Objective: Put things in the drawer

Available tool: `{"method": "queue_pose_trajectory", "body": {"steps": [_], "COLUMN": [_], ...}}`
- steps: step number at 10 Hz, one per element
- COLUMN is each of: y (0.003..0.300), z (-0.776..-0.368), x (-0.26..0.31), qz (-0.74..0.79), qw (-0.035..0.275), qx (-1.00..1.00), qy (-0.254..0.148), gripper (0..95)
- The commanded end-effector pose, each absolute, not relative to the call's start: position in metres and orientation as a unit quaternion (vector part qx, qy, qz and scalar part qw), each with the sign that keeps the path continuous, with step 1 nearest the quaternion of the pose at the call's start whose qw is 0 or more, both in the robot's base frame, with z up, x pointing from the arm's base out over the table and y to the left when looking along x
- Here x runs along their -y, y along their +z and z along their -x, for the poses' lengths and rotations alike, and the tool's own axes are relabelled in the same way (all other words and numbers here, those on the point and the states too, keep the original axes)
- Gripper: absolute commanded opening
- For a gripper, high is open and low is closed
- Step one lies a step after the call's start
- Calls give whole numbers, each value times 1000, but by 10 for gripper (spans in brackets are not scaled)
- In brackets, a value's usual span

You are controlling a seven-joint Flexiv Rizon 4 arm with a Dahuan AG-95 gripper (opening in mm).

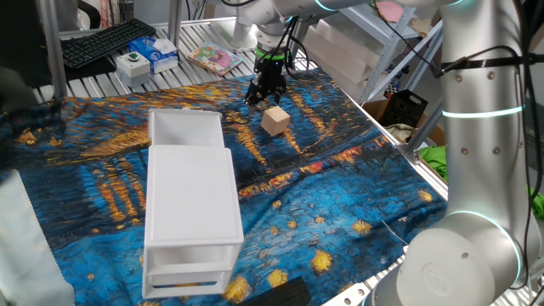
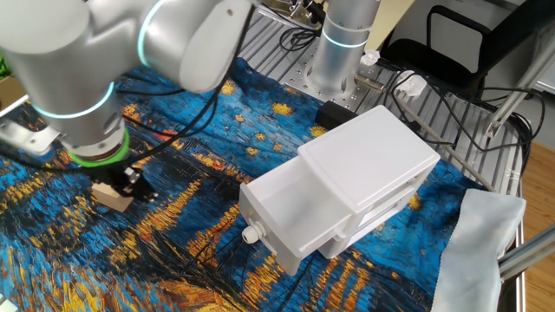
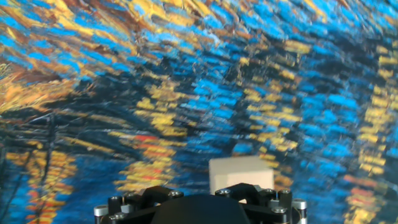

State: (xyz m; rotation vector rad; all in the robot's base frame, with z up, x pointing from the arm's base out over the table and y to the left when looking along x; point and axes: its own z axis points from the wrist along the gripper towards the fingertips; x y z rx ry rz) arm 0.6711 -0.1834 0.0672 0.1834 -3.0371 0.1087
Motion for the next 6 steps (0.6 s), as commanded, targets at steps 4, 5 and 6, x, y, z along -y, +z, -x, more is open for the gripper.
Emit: {"method": "queue_pose_trajectory", "body": {"steps": [4,5,6], "y": [57,55,52], "z": [-677,-679,-681], "x": [197,198,200], "qz": [-75,-77,-78], "qw": [45,45,44], "qx": [996,995,995], "qy": [36,35,35], "gripper": [760,760,760]}}
